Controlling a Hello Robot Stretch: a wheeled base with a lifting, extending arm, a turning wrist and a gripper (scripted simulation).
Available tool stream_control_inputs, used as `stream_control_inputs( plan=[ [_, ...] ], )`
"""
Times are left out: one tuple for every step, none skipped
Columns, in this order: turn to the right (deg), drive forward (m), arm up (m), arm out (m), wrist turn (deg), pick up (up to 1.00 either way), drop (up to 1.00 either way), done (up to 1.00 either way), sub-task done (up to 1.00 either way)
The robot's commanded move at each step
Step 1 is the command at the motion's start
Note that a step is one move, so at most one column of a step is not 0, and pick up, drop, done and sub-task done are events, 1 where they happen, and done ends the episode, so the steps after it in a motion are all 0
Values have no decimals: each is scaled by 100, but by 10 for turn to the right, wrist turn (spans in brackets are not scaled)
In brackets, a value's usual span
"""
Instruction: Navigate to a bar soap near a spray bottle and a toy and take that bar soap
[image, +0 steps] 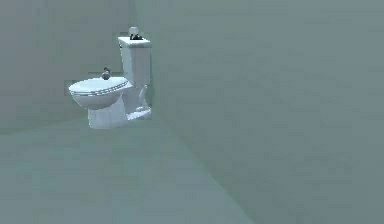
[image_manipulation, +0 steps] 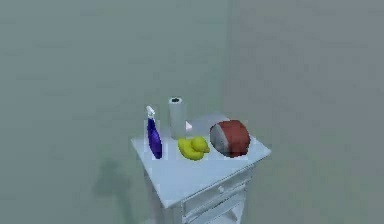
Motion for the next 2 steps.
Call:
stream_control_inputs(
  plan=[
    [450, 0, 0, 0, 0, 0, 0, 0, 0],
    [450, 0, 0, 0, 0, 0, 0, 0, 0]
  ],
)
